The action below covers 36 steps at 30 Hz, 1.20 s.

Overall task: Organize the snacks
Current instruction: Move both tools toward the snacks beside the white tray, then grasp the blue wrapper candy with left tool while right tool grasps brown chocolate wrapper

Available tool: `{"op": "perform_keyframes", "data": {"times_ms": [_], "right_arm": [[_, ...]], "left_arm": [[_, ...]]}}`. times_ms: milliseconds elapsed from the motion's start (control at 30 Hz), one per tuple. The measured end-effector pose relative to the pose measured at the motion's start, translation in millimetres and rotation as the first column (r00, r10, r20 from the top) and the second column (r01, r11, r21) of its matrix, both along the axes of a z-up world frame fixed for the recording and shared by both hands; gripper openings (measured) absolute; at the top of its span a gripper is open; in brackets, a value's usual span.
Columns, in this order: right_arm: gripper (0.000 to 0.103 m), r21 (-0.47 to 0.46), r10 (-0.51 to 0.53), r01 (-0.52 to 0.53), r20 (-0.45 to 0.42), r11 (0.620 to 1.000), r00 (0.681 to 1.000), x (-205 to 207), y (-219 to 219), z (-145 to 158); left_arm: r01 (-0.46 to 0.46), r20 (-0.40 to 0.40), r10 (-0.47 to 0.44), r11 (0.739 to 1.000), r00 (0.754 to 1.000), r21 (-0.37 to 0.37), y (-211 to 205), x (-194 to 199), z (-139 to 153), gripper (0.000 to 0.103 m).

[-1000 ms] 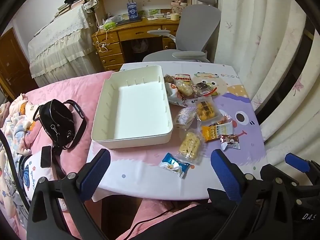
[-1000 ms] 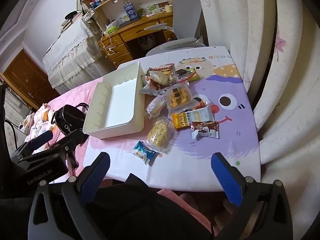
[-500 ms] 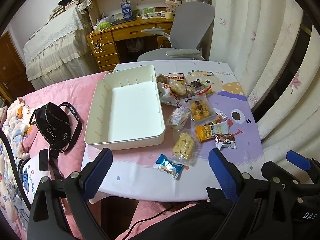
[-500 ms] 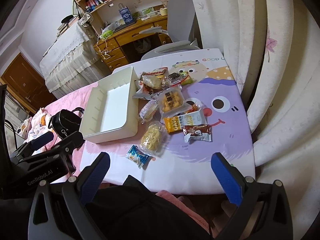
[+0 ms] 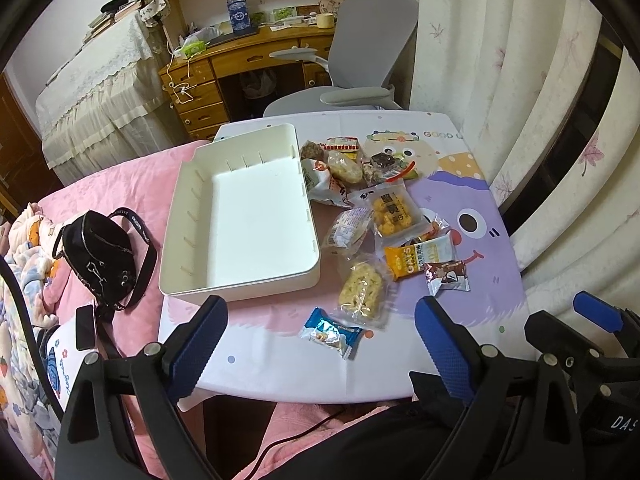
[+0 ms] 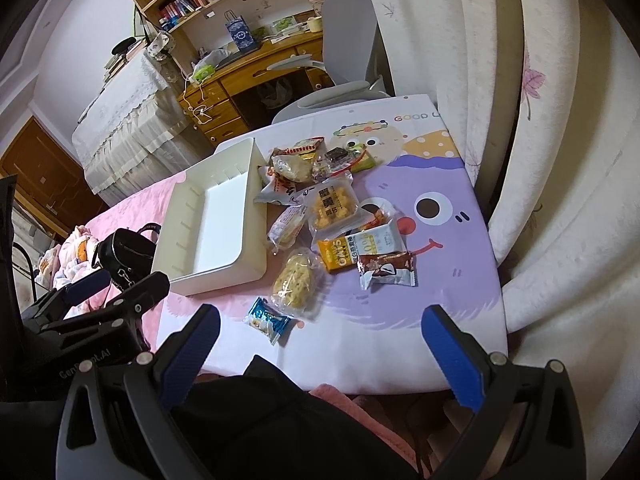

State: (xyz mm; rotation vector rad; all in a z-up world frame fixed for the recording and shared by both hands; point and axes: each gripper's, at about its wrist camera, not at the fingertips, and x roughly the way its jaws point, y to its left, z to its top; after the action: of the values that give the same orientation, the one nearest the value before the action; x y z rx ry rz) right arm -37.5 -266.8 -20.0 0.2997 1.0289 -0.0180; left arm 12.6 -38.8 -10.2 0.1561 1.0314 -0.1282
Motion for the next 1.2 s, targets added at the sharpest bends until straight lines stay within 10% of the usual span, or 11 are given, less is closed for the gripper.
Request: {"op": "perform_keyframes", "data": {"times_ms": [700,1200], "right_arm": [[0.1,-0.043,-0.037,0.033,-0.092,0.999,0.995,35,-8,-31],[0.1,0.07,-0.053,0.088,-0.403,0.994,0.914,85,-35,-118]], "left_arm": [[-0.059,-0.241,0.051,0.998,0.969,-0.028,15,33,-66,0.094],[-0.294,-0.592,0.146,0.942,0.793,-0.162,45,55,-174,0.094]]}}
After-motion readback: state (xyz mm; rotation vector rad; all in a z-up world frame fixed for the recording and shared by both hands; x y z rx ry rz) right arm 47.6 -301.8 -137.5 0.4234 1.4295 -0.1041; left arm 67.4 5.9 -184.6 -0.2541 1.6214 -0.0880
